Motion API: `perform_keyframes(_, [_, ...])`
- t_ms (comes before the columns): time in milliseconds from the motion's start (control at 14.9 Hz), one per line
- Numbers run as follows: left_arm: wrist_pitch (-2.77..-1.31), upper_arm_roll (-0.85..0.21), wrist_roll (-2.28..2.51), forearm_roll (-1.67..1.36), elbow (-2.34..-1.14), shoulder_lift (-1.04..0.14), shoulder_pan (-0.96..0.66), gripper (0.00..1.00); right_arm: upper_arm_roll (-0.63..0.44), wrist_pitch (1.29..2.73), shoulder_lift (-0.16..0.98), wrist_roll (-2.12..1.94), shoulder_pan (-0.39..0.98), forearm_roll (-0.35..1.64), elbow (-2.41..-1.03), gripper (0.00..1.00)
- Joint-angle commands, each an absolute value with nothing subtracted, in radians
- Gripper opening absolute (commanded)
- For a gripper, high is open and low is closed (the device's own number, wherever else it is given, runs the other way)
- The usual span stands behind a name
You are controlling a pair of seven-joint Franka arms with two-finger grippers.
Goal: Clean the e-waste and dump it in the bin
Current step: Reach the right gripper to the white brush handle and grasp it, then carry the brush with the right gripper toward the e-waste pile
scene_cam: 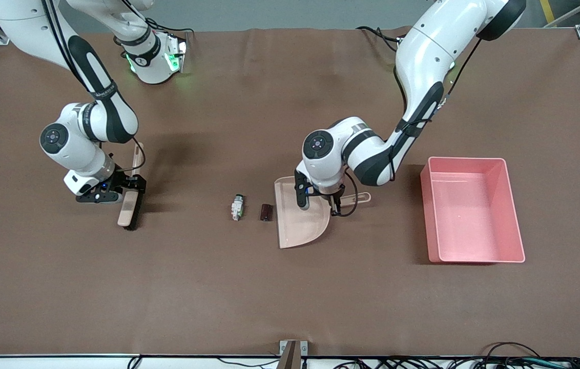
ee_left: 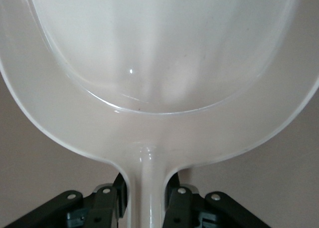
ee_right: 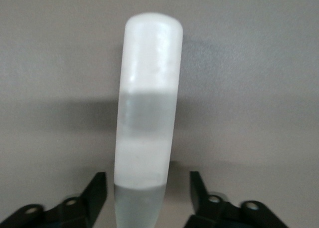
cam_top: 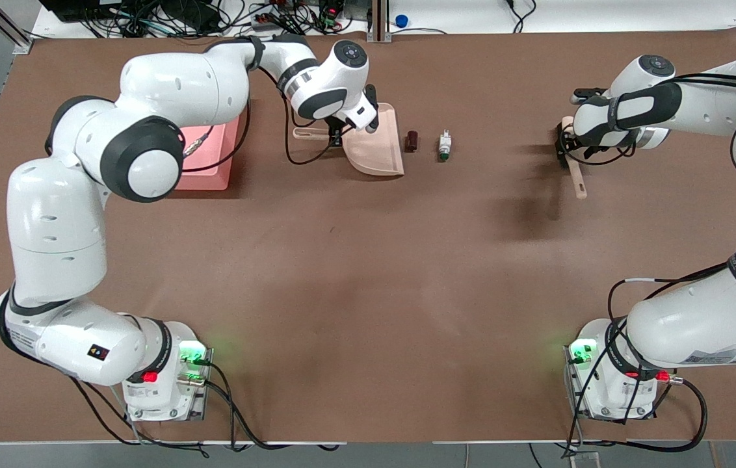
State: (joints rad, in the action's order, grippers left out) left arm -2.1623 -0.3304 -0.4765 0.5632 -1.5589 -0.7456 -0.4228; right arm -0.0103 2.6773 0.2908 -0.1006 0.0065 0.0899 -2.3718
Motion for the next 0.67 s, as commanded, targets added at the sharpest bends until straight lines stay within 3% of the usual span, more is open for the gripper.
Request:
perform_keyframes(0, [-2.168,-0.328,-0.494,0.603,-1.539,-0.75,-0.428,0.24,-0.005,2.646,0.272,-0.069,0.002,0.098,-2.37,0.49])
perform_keyframes(268, [-2.166,-0.328,-0.528,0.601,-1.539,-0.747,-0.426,0.22,-0.005,2.545,0.268,-0.043,0.006,0.098,-2.314,0.11])
perform_keyframes(469, [-2.166,-0.328,-0.528,0.601,-1.539,-0.747,-0.428,0.21,0.006,2.392,0.261,0.001,0.037,0.098,-2.232,0.01])
perform_keyframes(603, [-2.166,-0.328,-0.528,0.6,-1.537,-0.75,-0.429,0.21,0.008,2.394,0.252,0.075,0.096,0.1,-2.224,0.01])
